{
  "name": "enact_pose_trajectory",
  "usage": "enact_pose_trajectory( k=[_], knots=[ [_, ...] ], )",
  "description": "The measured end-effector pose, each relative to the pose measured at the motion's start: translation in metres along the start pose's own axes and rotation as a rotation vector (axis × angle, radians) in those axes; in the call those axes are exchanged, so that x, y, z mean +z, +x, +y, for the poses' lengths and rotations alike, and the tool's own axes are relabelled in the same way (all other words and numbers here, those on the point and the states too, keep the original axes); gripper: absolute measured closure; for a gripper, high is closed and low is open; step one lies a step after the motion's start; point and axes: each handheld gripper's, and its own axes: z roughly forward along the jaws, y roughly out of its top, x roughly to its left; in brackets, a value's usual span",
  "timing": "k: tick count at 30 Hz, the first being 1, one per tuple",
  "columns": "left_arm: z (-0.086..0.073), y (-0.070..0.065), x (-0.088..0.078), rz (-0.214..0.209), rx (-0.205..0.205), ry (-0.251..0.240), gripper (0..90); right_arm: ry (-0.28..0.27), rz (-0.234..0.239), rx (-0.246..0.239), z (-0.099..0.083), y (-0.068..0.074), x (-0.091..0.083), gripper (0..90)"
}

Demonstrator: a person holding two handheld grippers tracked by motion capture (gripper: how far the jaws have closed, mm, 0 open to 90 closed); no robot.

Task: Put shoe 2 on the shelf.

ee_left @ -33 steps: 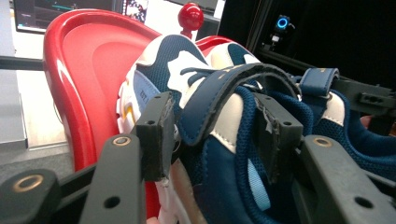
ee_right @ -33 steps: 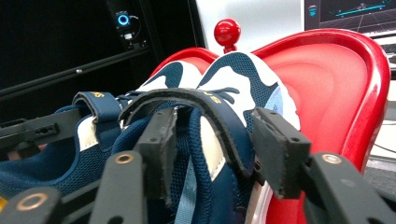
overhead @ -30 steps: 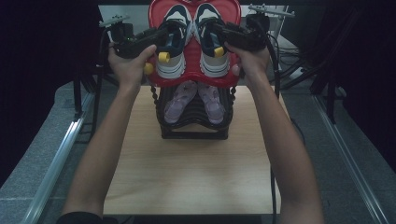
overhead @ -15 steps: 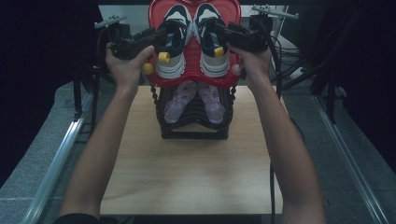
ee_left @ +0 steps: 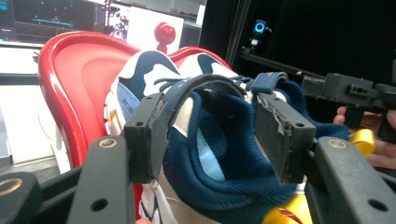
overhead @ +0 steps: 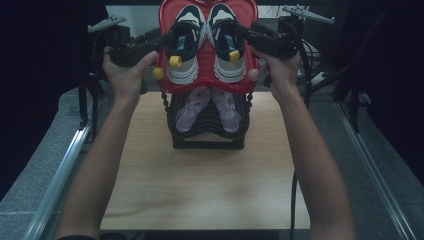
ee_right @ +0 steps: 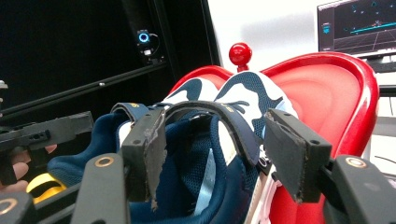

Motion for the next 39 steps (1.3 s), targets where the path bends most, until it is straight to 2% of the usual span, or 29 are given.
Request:
enact_pose_trajectory(
  k=[5,6,12,17,23,27,32,39],
  knots=[
    [-0.003,0.001,-0.008,-0.009,-0.011,0.000,44.3,-0.009,0.017,-0.005,-0.001,0.001,-0.010,39.1],
    [-0.006,0.004,-0.014,-0.019,-0.032,-0.003,44.1,-0.014,0.025,-0.010,-0.002,0.001,-0.013,39.0],
    [-0.012,0.008,-0.036,-0.017,-0.040,-0.013,44.0,-0.040,0.057,-0.010,-0.005,0.002,-0.024,38.9],
    [-0.018,0.013,-0.051,-0.016,-0.043,-0.012,43.9,-0.052,0.065,-0.003,-0.013,0.000,-0.032,38.9],
    [-0.031,0.016,-0.067,-0.011,-0.046,-0.009,44.1,-0.079,0.082,0.031,-0.029,-0.008,-0.042,39.4],
    [-0.040,0.016,-0.071,-0.029,-0.059,-0.003,44.0,-0.083,0.082,0.041,-0.040,-0.014,-0.051,39.5],
    [-0.052,0.016,-0.074,-0.027,-0.051,0.001,44.1,-0.080,0.081,0.046,-0.057,-0.020,-0.066,39.6],
    [-0.083,0.022,-0.075,-0.016,-0.067,0.035,44.6,-0.072,0.078,0.066,-0.089,-0.029,-0.082,39.6]
  ],
)
